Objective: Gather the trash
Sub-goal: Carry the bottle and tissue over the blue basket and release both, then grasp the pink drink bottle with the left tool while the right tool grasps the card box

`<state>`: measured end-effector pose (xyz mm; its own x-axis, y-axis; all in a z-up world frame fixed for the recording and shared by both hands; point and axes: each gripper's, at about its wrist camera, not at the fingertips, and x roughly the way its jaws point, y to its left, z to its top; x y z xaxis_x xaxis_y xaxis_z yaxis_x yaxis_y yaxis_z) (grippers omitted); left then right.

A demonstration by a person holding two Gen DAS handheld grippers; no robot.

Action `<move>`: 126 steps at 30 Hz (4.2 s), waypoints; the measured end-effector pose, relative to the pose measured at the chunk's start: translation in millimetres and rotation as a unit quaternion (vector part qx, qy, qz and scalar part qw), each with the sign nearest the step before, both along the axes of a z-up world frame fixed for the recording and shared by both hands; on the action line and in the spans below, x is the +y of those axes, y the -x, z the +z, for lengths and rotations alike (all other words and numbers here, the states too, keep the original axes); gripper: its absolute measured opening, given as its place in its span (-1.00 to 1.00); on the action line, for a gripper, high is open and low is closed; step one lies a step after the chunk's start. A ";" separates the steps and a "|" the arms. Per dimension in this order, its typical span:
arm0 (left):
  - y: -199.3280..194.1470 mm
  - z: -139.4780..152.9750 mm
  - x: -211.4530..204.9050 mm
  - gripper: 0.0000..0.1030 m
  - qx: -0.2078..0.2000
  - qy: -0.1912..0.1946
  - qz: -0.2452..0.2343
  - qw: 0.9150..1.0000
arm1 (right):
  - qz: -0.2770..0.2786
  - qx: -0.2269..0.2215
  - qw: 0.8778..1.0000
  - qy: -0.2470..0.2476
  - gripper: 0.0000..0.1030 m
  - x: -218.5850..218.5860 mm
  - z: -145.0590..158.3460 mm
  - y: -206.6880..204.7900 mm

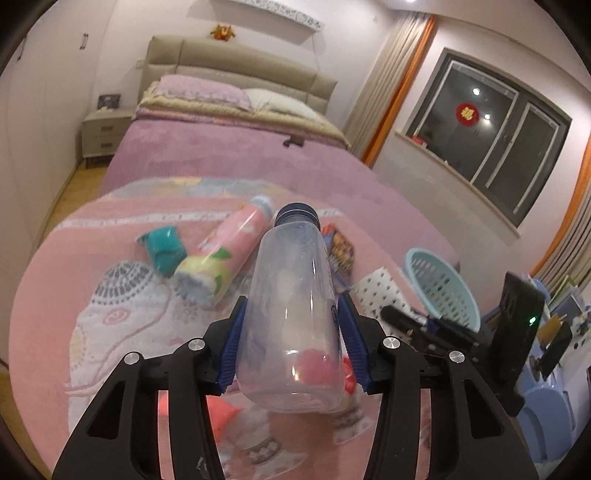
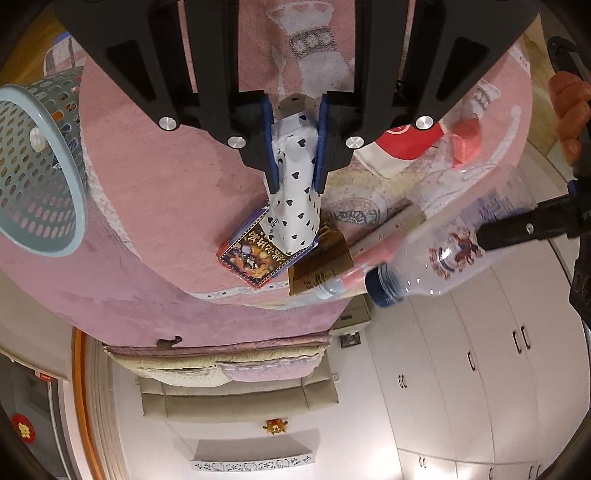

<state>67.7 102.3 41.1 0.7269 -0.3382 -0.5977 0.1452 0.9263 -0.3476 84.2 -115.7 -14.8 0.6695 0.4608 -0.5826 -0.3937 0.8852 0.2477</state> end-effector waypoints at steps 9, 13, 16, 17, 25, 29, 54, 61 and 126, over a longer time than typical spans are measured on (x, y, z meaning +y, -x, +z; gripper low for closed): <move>-5.8 30.7 -47.2 -0.09 -0.069 0.033 -0.065 0.995 | -0.061 -0.054 0.997 0.000 -0.69 -50.2 43.0 19.4; -13.8 38.5 -85.0 -0.09 -0.089 0.035 -0.102 0.990 | -0.105 -0.080 0.991 0.006 -0.69 -85.0 61.1 22.1; -26.6 41.3 -115.5 -0.09 -0.091 0.036 -0.123 0.988 | -0.143 -0.093 0.985 0.013 -0.69 -114.1 70.4 22.8; -33.2 42.0 -129.2 -0.09 -0.091 0.033 -0.131 0.987 | -0.159 -0.095 0.983 0.012 -0.69 -128.0 72.7 22.3; -72.4 34.4 -207.0 -0.09 -0.080 0.014 -0.173 0.982 | -0.242 -0.072 0.968 0.002 -0.69 -208.1 67.0 2.1; -96.4 19.9 -242.0 -0.09 -0.059 0.012 -0.185 0.981 | -0.279 -0.041 0.959 -0.002 -0.69 -245.7 50.1 -13.1; -121.3 -16.7 -288.1 0.38 -0.023 0.003 -0.177 0.984 | -0.320 0.049 0.946 -0.025 0.11 -295.1 -12.5 -34.3; -99.4 9.8 -265.1 0.38 -0.054 0.007 -0.169 0.984 | -0.297 0.025 0.954 -0.020 0.11 -269.0 10.4 -26.9; -131.1 -67.4 12.2 0.08 0.089 -0.091 -0.013 0.992 | -0.115 0.116 0.986 0.003 0.46 28.2 -8.8 -119.2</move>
